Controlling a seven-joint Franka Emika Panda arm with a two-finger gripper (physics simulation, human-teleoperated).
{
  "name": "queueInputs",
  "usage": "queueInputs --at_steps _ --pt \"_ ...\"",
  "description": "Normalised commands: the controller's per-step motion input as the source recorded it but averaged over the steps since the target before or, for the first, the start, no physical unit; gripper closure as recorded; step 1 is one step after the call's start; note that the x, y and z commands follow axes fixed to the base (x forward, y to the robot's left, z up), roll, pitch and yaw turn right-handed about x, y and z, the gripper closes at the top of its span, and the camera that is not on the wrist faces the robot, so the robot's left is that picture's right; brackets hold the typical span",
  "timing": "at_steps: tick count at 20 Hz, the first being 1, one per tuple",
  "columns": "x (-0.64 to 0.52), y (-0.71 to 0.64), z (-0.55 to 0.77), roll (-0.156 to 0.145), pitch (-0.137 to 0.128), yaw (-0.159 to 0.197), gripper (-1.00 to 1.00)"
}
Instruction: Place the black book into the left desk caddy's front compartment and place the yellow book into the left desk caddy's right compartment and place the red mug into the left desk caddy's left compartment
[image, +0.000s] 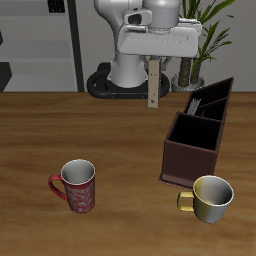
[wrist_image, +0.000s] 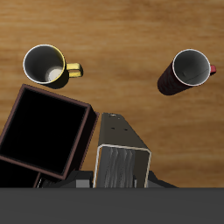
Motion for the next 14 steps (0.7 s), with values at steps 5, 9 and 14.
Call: queueInputs --at_steps 5,9,14 --pt "0.16 0.44 0.03 0.040 0.011 0.013 1.00" --pt "0.15 0.43 0.00 0.045 0.025 -0.002 1.00" --pt "0.03 0.25 0.02 0.030 0.011 -0.017 1.00"
